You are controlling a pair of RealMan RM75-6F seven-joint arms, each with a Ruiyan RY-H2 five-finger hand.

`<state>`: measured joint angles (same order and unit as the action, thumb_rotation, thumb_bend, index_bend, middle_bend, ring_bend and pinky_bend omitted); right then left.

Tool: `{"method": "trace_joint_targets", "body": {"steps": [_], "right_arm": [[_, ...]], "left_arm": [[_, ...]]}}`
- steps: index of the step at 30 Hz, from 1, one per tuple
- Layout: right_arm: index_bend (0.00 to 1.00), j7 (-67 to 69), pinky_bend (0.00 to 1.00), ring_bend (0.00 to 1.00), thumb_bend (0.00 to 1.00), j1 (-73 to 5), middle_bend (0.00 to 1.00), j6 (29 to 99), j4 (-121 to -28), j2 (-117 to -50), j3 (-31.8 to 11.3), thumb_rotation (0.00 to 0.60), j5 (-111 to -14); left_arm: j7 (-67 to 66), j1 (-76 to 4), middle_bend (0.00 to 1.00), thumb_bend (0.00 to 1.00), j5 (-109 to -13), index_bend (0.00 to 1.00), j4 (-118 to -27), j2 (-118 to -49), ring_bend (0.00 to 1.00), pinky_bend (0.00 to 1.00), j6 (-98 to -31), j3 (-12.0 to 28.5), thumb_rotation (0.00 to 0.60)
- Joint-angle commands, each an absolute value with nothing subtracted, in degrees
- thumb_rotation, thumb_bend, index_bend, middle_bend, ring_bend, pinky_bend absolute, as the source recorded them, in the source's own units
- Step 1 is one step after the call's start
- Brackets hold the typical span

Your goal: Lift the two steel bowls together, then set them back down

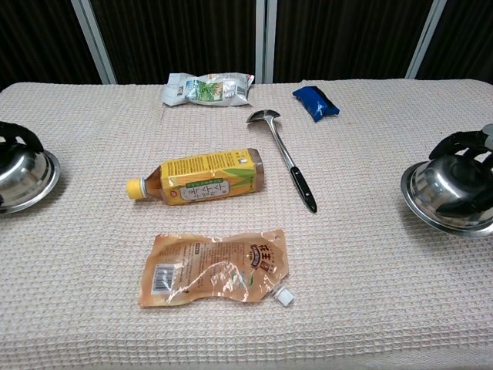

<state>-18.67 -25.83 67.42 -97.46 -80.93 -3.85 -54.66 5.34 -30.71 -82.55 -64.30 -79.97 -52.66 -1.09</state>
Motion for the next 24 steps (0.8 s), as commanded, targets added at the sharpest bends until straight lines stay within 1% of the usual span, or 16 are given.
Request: {"method": "trace_joint_targets", "body": {"steps": [1, 3, 8, 12, 14, 18, 21, 24], "right_arm": [[0.00, -19.0, 0.07, 0.01, 0.02, -25.6, 0.03, 66.9, -97.6, -80.2, -3.9, 0.600, -54.0], [0.00, -18.2, 0.00, 0.00, 0.00, -25.1, 0.00, 67.5, -97.5, -80.4, -4.5, 0.600, -54.3], [0.00, -17.4, 0.00, 0.00, 0.00, -24.4, 0.00, 67.4, -97.6, -80.1, -4.6, 0.600, -55.0], [0.00, -16.1, 0.00, 0.00, 0.00, -23.4, 0.00, 68.8, -97.6, -80.2, -4.6, 0.600, -57.2], [0.00, -14.5, 0.00, 0.00, 0.00, -22.3, 0.00, 70.8, -97.2, -80.5, -4.5, 0.600, -59.5], [0.00, -8.6, 0.00, 0.00, 0.00, -18.5, 0.00, 78.6, -92.8, -83.2, -3.5, 0.600, -68.6], [0.00, -4.8, 0.00, 0.00, 0.00, -16.1, 0.00, 83.2, -88.2, -85.5, -2.4, 0.600, -73.9], [0.00, -2.2, 0.00, 0.00, 0.00, -14.4, 0.00, 85.2, -83.8, -87.5, -1.5, 0.600, -76.4]], "left_arm": [[7.3, -30.3, 0.00, 0.00, -83.3, 0.03, -63.9, -80.5, 0.00, 0.08, -55.3, -0.8, 0.600], [7.8, -29.8, 0.00, 0.00, -83.9, 0.01, -62.6, -81.1, 0.00, 0.07, -57.5, -0.4, 0.600], [8.0, -29.2, 0.00, 0.00, -84.0, 0.00, -62.2, -81.1, 0.00, 0.07, -58.9, -0.1, 0.600], [6.1, -27.6, 0.00, 0.00, -82.3, 0.00, -64.2, -79.9, 0.00, 0.07, -60.8, 0.7, 0.600], [4.8, -25.8, 0.00, 0.00, -81.0, 0.00, -65.4, -80.0, 0.00, 0.07, -63.7, 1.5, 0.600], [4.6, -19.5, 0.00, 0.00, -77.3, 0.00, -69.5, -81.1, 0.00, 0.07, -71.9, 2.8, 0.600], [5.0, -15.0, 0.00, 0.00, -76.1, 0.00, -71.3, -82.1, 0.00, 0.08, -77.1, 2.4, 0.600], [5.5, -11.1, 0.00, 0.00, -75.4, 0.00, -72.8, -83.0, 0.00, 0.08, -80.8, 1.5, 0.600]]}}
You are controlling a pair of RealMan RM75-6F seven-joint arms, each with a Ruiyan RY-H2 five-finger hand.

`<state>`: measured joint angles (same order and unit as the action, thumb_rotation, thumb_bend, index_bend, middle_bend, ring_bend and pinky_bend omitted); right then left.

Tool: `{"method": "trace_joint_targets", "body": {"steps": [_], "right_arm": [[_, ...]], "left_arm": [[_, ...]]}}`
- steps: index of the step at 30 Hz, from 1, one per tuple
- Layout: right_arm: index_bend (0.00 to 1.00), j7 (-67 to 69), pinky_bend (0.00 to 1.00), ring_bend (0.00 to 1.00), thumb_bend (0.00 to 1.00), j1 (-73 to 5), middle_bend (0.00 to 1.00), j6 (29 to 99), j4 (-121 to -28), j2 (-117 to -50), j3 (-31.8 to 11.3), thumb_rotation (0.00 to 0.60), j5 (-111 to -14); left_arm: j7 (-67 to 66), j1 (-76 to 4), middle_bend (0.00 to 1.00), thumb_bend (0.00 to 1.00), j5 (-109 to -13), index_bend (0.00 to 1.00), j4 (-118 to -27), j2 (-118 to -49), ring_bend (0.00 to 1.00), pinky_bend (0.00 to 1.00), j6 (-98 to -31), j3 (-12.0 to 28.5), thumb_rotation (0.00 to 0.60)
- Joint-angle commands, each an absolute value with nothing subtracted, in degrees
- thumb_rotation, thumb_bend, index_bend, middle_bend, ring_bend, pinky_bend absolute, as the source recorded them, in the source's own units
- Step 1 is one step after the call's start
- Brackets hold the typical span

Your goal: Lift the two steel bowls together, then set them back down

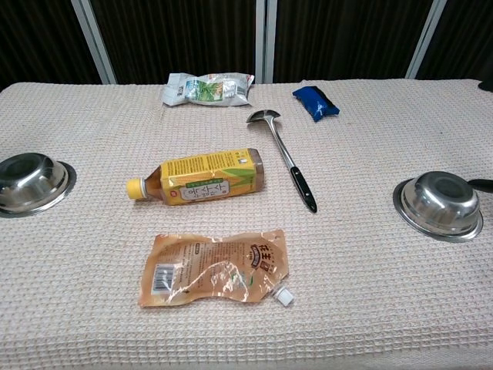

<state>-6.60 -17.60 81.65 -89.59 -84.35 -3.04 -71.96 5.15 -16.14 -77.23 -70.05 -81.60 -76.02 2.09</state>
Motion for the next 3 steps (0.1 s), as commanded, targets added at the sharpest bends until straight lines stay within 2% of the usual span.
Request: {"method": "trace_joint_targets", "body": {"steps": [1, 3], "right_arm": [[0.00, -2.0, 0.00, 0.00, 0.00, -13.9, 0.00, 85.1, -83.1, -87.8, -1.2, 0.600, -76.4], [0.00, -1.2, 0.00, 0.00, 0.00, -13.0, 0.00, 84.6, -82.1, -88.3, -1.0, 0.600, -76.0]], "left_arm": [[5.5, -10.0, 0.00, 0.00, -75.4, 0.01, -73.1, -83.2, 0.00, 0.08, -81.7, 1.1, 0.600], [5.3, -7.8, 0.00, 0.00, -75.7, 0.01, -73.5, -83.8, 0.00, 0.08, -83.6, 0.1, 0.600]]}}
